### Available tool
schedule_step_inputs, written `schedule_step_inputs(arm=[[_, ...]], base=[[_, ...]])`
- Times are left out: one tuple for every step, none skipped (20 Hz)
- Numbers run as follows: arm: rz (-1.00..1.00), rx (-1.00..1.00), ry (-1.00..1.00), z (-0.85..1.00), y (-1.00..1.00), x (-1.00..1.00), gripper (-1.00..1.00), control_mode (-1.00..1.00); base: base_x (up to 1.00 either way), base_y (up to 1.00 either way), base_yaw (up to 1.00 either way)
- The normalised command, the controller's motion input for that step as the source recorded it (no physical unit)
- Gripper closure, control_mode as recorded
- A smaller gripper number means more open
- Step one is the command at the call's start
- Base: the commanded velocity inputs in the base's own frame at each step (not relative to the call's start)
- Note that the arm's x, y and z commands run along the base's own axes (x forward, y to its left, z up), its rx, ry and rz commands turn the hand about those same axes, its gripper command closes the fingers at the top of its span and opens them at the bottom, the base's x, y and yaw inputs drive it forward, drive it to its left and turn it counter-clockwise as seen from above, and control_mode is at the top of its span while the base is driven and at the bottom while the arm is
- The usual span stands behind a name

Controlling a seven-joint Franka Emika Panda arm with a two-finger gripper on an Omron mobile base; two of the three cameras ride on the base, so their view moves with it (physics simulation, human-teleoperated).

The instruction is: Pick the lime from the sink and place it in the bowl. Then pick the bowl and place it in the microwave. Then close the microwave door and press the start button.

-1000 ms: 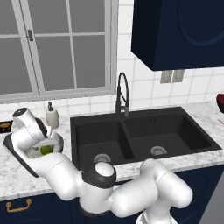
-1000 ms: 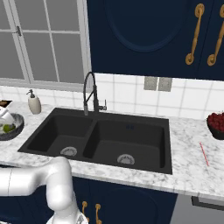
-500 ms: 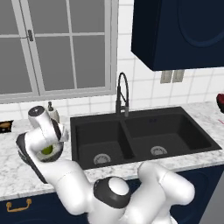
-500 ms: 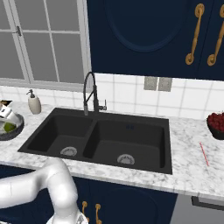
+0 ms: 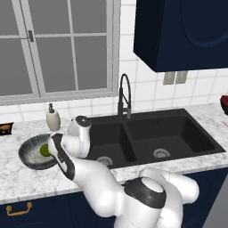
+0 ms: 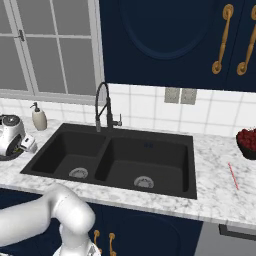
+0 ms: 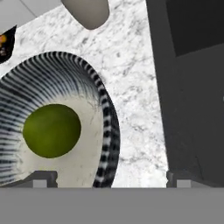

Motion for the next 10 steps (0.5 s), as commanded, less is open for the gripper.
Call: schedule_step_inputs(arm=[[0.06, 0.06, 0.20, 0.00, 0.12, 0.39, -1.00, -1.00], [0.06, 0.06, 0.18, 0.00, 0.07, 0.39, -1.00, -1.00], [0.06, 0.01, 0.19, 0.00, 0.15, 0.38, -1.00, -1.00], [0.05, 0.00, 0.20, 0.00, 0.19, 0.41, -1.00, -1.00], [0.03, 0.00, 0.18, 0.00, 0.21, 0.41, -1.00, -1.00], [0.02, 0.00, 0.20, 0.00, 0.25, 0.44, -1.00, -1.00], [0.00, 0.00, 0.18, 0.00, 0.30, 0.46, -1.00, -1.00], [0.00, 0.00, 0.19, 0.00, 0.31, 0.45, -1.00, -1.00], [0.00, 0.00, 0.21, 0.00, 0.38, 0.48, -1.00, -1.00], [0.00, 0.00, 0.20, 0.00, 0.39, 0.44, -1.00, -1.00]], base=[[0.00, 0.00, 0.00], [0.00, 0.00, 0.00], [0.00, 0.00, 0.00], [0.00, 0.00, 0.00], [0.00, 0.00, 0.00], [0.00, 0.00, 0.00], [0.00, 0.00, 0.00], [0.00, 0.00, 0.00], [0.00, 0.00, 0.00], [0.00, 0.00, 0.00]])
